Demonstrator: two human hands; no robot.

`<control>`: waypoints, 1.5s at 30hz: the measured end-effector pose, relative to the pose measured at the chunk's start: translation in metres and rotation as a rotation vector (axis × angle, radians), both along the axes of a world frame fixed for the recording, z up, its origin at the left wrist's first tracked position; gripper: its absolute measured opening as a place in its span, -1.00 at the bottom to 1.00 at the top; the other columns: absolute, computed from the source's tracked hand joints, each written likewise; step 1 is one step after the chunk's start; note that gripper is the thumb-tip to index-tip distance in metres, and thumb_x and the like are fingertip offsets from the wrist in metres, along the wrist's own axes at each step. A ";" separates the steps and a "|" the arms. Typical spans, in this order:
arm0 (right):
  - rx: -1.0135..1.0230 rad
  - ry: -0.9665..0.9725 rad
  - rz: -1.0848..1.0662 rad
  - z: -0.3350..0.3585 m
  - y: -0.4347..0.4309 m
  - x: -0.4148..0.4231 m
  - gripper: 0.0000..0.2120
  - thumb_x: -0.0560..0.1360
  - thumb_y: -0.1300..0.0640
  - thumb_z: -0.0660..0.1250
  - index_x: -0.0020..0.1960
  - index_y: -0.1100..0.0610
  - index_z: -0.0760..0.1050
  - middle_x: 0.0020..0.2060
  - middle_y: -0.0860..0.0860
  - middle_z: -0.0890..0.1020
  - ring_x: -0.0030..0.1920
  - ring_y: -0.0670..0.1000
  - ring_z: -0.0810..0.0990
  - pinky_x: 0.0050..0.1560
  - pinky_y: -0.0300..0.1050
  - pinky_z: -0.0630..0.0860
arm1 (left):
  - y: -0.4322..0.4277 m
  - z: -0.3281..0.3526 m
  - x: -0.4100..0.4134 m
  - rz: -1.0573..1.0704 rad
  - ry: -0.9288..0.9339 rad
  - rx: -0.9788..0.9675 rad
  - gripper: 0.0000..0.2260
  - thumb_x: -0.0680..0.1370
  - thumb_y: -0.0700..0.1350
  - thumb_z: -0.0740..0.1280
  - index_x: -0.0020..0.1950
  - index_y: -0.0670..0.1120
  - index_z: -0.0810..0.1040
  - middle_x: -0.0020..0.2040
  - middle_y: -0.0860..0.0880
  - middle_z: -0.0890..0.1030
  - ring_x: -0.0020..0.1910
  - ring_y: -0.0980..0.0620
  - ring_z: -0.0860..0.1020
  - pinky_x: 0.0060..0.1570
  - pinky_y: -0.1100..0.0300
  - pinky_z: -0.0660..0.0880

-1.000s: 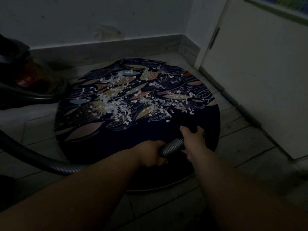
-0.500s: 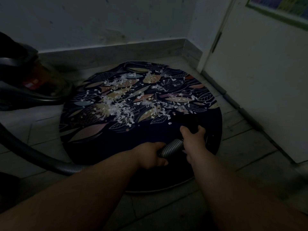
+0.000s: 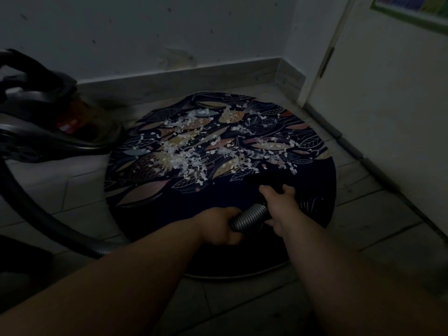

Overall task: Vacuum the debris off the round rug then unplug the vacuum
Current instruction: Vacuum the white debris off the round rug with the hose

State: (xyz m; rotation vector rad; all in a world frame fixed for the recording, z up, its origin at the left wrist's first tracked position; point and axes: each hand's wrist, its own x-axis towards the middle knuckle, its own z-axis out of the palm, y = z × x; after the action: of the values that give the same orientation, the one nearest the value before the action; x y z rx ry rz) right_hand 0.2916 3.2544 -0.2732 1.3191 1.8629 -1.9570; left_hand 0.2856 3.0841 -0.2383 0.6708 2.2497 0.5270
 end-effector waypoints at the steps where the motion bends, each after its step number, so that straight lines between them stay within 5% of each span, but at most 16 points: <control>1: 0.009 0.005 -0.002 -0.001 -0.002 0.001 -0.27 0.52 -0.06 0.37 0.54 -0.15 0.02 0.34 0.12 0.38 0.09 0.16 0.49 -0.06 0.07 0.55 | -0.001 -0.001 0.001 0.001 -0.004 -0.001 -0.57 0.50 -0.03 0.35 0.36 0.01 0.37 0.20 -0.05 0.55 0.14 -0.01 0.53 0.10 0.23 0.42; 6: 0.075 0.033 -0.069 -0.008 -0.007 0.005 -0.28 0.53 -0.08 0.35 0.54 -0.14 0.02 0.38 0.14 0.36 0.14 0.18 0.46 0.17 0.21 0.51 | -0.002 -0.004 0.002 0.009 0.006 -0.017 -0.53 0.51 0.00 0.34 0.40 0.02 0.33 0.25 -0.04 0.52 0.19 -0.01 0.51 0.14 0.24 0.40; 16: -0.060 0.011 0.072 -0.008 -0.019 -0.011 -0.26 0.51 -0.08 0.39 0.54 -0.18 0.04 0.38 0.09 0.40 0.19 0.18 0.50 0.19 0.20 0.51 | -0.019 -0.005 -0.004 0.039 0.002 -0.030 -0.53 0.49 0.02 0.36 0.37 0.01 0.36 0.22 -0.06 0.53 0.16 -0.03 0.52 0.20 0.12 0.46; 32: 0.087 0.014 -0.138 -0.018 0.006 -0.015 -0.26 0.51 -0.08 0.37 0.53 -0.19 0.01 0.40 0.14 0.36 0.17 0.21 0.48 0.15 0.24 0.52 | 0.010 -0.016 -0.018 0.014 -0.034 0.019 -0.42 0.52 0.03 0.35 0.48 0.03 0.23 0.34 -0.06 0.45 0.26 -0.03 0.46 0.22 0.24 0.37; 41: 0.030 0.000 -0.023 -0.014 0.002 -0.024 -0.25 0.50 -0.09 0.38 0.53 -0.20 0.02 0.34 0.10 0.41 0.14 0.17 0.50 0.07 0.15 0.55 | 0.002 -0.010 -0.016 0.017 0.039 -0.006 -0.51 0.51 0.05 0.34 0.40 -0.02 0.31 0.25 -0.08 0.51 0.17 -0.04 0.51 0.12 0.20 0.42; 45: -0.001 0.010 0.065 -0.010 -0.008 -0.028 -0.26 0.52 -0.06 0.37 0.54 -0.16 0.02 0.31 0.09 0.42 -0.02 0.11 0.52 -0.20 -0.03 0.50 | -0.009 -0.007 -0.013 0.030 0.024 -0.040 -0.54 0.51 0.04 0.33 0.37 -0.05 0.34 0.23 -0.08 0.51 0.16 -0.05 0.51 0.09 0.19 0.42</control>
State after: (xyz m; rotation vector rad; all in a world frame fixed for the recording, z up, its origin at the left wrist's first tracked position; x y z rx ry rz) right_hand 0.2641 3.2464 -0.2835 1.2350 1.8836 -1.9364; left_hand 0.2723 3.0749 -0.2454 0.6274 2.2900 0.4893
